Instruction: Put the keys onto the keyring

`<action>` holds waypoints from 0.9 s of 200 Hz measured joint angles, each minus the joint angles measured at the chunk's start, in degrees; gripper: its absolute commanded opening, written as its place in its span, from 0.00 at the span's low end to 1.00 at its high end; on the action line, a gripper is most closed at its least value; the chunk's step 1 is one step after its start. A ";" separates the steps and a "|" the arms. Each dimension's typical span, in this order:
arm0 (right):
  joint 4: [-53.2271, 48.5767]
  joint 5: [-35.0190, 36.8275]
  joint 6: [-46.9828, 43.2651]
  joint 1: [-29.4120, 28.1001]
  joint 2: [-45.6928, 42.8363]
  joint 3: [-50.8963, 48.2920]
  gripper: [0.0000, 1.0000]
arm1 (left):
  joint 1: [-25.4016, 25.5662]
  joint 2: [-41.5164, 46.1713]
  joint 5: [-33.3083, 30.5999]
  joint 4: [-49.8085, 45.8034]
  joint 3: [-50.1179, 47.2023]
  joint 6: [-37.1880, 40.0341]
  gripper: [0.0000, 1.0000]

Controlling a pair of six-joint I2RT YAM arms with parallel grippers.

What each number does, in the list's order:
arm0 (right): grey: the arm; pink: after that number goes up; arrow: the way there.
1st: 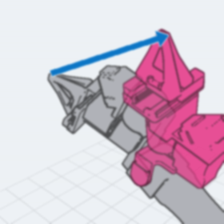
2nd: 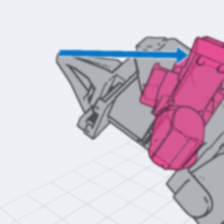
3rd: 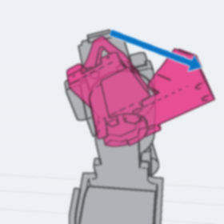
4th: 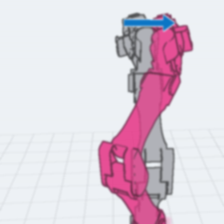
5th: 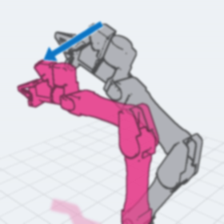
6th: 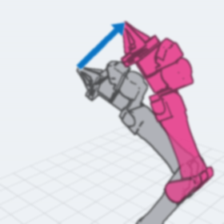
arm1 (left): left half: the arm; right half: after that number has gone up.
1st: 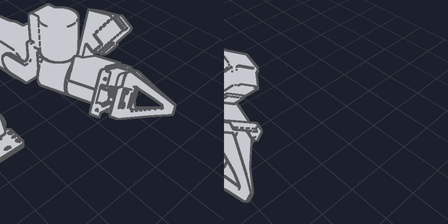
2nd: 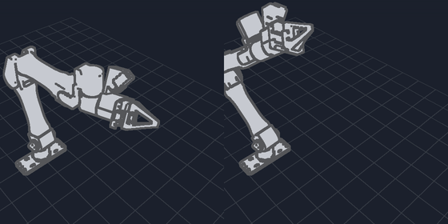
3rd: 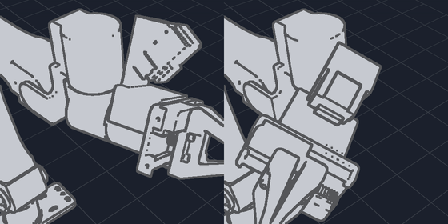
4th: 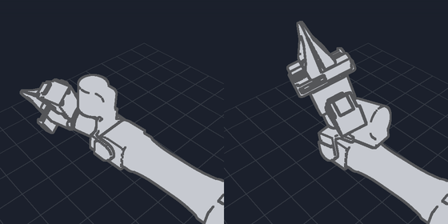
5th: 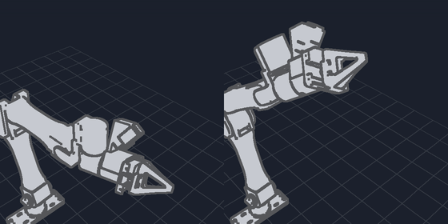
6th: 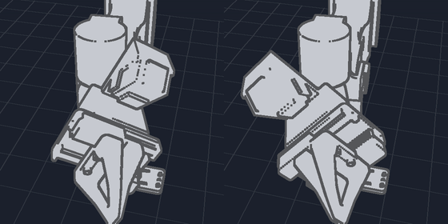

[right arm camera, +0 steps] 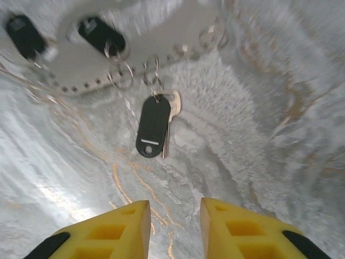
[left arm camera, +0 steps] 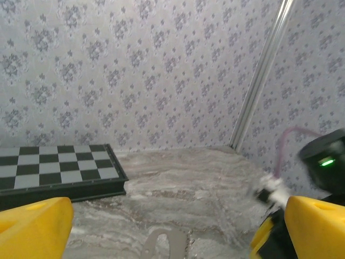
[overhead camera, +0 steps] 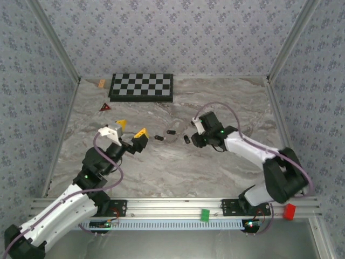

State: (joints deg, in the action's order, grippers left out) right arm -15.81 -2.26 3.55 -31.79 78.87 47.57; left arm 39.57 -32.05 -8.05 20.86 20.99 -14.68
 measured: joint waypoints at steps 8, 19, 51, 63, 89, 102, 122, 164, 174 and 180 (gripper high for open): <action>1.31 0.42 1.22 0.37 -4.09 -1.88 0.42 | -0.15 -1.55 -0.46 -0.48 0.31 0.00 1.00; 3.61 1.01 2.19 1.20 -9.25 -4.57 0.52 | -0.33 -4.00 -1.29 -1.46 1.20 -0.20 1.00; 10.97 3.82 6.01 5.70 -22.97 -13.73 0.76 | -1.29 -13.31 -4.20 -5.60 6.32 -2.54 1.00; 12.76 5.33 7.37 7.13 -26.60 -16.63 0.88 | -1.73 -16.94 -5.77 -8.74 8.98 -4.20 1.00; 15.93 9.68 8.83 9.81 -32.41 -21.05 1.00 | -2.21 -25.00 -10.80 -17.62 17.16 -7.32 1.00; 16.98 13.27 9.57 10.73 -33.73 -21.99 1.00 | -2.38 -28.85 -14.25 -22.12 21.53 -8.41 1.00; 18.18 18.53 10.45 11.45 -33.92 -22.21 1.00 | -2.84 -32.33 -18.23 -26.34 25.11 -9.42 1.00; 23.41 27.93 7.98 13.90 -26.64 -22.91 1.00 | -9.99 -29.46 -25.14 -22.62 18.36 -6.10 1.00; 25.51 29.35 6.93 14.38 -24.41 -23.89 1.00 | -13.05 -28.70 -25.14 -21.99 16.74 -3.52 1.00; 26.77 30.14 6.32 14.62 -23.23 -24.37 1.00 | -15.02 -28.57 -24.92 -21.92 16.24 -2.01 1.00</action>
State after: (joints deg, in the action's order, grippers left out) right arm 10.96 27.88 9.87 -17.17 55.64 23.20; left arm 24.56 -60.62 -32.97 -1.06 37.23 -16.69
